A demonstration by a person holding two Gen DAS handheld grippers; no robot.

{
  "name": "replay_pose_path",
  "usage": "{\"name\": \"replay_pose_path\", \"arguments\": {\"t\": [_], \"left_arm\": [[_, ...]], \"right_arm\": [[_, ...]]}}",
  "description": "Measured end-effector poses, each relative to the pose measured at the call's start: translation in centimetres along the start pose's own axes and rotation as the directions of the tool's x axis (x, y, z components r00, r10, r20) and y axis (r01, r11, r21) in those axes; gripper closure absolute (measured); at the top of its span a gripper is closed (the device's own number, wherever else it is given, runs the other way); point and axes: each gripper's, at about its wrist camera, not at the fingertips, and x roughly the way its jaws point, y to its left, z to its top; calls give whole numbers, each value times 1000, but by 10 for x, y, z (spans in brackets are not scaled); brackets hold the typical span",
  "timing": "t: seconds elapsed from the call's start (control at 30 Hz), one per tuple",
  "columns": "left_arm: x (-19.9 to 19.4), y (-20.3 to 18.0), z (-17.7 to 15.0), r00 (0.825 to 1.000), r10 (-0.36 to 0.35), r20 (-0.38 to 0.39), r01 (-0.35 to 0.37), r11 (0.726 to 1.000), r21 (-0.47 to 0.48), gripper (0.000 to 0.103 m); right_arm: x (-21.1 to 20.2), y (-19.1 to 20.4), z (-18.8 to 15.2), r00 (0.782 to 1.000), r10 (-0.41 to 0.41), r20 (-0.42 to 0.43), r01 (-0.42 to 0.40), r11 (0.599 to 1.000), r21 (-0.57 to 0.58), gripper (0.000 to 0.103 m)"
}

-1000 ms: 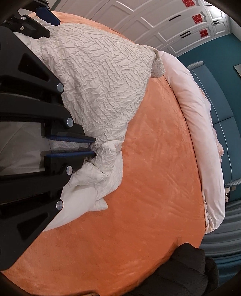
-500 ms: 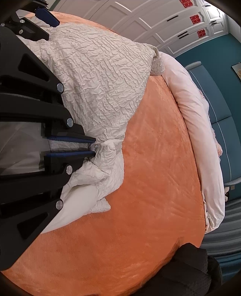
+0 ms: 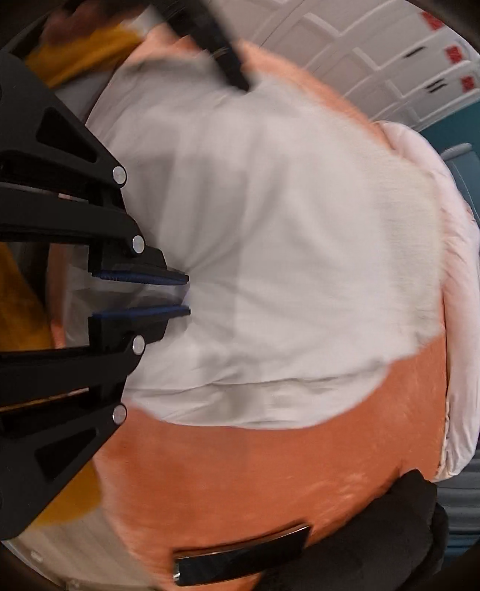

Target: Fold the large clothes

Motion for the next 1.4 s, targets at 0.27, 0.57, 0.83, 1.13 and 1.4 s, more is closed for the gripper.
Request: {"name": "replay_pose_path", "arguments": {"t": [0.27, 0.57, 0.83, 1.13, 1.4], "left_arm": [[-3, 23, 8, 999, -28, -30, 25, 995, -98, 26], [15, 55, 60, 997, -62, -47, 49, 970, -237, 20], [44, 47, 68, 989, -115, -89, 89, 961, -261, 15], [66, 47, 64, 985, -155, -73, 124, 940, -318, 5], [65, 38, 72, 982, -175, -74, 147, 946, -290, 10]], "right_arm": [[-20, 8, 8, 999, -40, -1, 40, 998, -56, 91], [-17, -72, 69, 995, 79, 59, -92, 962, 257, 36], [34, -81, 68, 971, 240, 20, -230, 900, 370, 21], [58, -92, 63, 931, 360, 58, -351, 843, 408, 13], [64, -86, 55, 903, 420, 89, -419, 816, 398, 30]]}}
